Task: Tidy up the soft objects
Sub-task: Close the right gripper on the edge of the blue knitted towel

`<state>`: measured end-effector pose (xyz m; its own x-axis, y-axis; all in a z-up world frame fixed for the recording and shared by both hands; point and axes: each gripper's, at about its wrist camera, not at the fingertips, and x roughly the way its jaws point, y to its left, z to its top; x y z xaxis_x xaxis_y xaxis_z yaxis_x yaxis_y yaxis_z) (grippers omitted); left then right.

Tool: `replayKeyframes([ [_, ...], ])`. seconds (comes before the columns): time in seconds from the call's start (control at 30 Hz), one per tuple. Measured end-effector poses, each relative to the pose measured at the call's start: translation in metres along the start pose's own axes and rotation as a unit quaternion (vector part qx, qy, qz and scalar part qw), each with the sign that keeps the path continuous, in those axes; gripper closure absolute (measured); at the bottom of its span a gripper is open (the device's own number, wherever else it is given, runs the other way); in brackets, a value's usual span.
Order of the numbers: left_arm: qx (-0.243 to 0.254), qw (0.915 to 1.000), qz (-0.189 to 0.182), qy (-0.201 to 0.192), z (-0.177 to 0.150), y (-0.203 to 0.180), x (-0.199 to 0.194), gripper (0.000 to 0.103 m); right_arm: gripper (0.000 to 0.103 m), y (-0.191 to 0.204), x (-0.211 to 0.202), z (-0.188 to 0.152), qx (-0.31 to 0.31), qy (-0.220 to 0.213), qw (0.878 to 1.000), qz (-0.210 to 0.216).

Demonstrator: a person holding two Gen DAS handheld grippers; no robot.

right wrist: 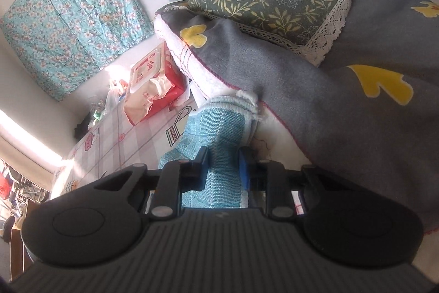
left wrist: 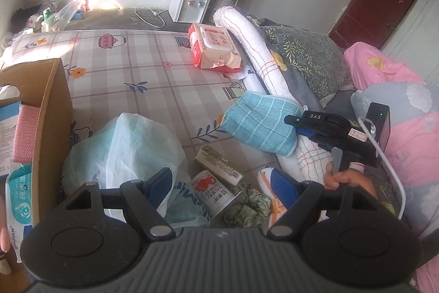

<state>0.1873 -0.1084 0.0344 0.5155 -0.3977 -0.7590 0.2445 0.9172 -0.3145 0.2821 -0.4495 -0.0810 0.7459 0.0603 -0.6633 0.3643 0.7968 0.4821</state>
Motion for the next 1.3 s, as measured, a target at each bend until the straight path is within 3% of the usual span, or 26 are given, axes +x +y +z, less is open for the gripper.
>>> replayKeyframes([
  [0.13,-0.005,1.0000,-0.002,0.001,-0.008,-0.008,0.000,0.023,0.082,-0.006,0.010,-0.003,0.024,0.015,0.999,0.017],
  [0.23,-0.012,0.9999,-0.006,0.002,-0.014,-0.010,0.001,0.023,0.090,-0.011,0.006,-0.006,0.062,0.022,0.995,0.078],
  [0.43,-0.034,0.9992,-0.023,-0.001,-0.027,-0.009,0.005,0.030,0.092,-0.006,-0.014,-0.018,0.100,0.031,0.980,0.168],
  [0.77,-0.062,0.9959,-0.062,-0.023,-0.044,-0.008,-0.001,0.042,0.093,0.006,-0.078,-0.043,0.094,0.025,0.962,0.256],
  [0.93,-0.058,0.9952,-0.077,-0.019,-0.060,-0.011,-0.007,0.046,0.093,0.007,-0.119,-0.074,0.071,0.022,0.957,0.281],
  [1.07,-0.055,0.9946,-0.088,-0.004,-0.077,-0.008,-0.008,0.052,0.093,0.005,-0.151,-0.118,0.040,0.030,0.957,0.285],
  [1.3,-0.055,0.9931,-0.098,0.032,-0.109,0.004,-0.006,0.058,0.093,-0.012,-0.168,-0.191,0.040,0.080,0.958,0.272],
])
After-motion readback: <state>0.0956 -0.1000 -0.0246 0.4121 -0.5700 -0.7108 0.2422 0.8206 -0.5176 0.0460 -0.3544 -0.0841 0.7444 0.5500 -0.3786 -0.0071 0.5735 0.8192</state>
